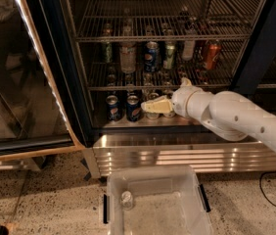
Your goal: Pick pepsi can from middle shelf of fridge
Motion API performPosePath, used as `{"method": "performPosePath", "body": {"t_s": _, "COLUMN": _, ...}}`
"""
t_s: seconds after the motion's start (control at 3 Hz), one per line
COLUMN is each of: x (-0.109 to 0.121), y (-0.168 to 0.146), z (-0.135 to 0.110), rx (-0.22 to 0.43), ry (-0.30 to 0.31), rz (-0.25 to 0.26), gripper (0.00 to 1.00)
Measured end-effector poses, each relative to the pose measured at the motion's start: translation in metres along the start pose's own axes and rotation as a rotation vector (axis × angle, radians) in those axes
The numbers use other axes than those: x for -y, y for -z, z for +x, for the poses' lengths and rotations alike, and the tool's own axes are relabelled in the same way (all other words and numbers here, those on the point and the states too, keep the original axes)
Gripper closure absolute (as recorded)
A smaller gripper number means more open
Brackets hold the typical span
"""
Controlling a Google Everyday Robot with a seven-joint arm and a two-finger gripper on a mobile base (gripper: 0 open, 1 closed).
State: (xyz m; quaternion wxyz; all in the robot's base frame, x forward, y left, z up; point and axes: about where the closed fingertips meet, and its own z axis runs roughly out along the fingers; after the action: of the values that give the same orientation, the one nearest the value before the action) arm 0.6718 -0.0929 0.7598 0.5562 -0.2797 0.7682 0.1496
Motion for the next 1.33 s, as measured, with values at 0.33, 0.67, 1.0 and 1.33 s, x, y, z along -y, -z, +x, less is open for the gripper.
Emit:
{"method": "performPosePath", "body": {"t_s": 0.33, "x": 0.017, "y": -0.022, "z": 0.005, "rx": 0.056, "ry": -0.02, "rz": 0.063, "gripper": 0.0}}
{"method": "performPosePath", "body": {"t_s": 0.67, "x": 0.034, "y": -0.042, "z": 0.0, "rx": 0.105, "ry": -0.005, "rz": 0.101, "gripper": 0.0}}
{"method": "performPosePath", "body": {"t_s": 1.0, "x": 0.055, "y": -0.06, "z": -0.015, "rx": 0.142, "ry": 0.014, "rz": 0.124, "gripper": 0.0}}
{"method": "performPosePath", "body": {"t_s": 1.33, "x": 0.055, "y": -0.06, "z": -0.016, "rx": 0.142, "ry": 0.014, "rz": 0.124, "gripper": 0.0}}
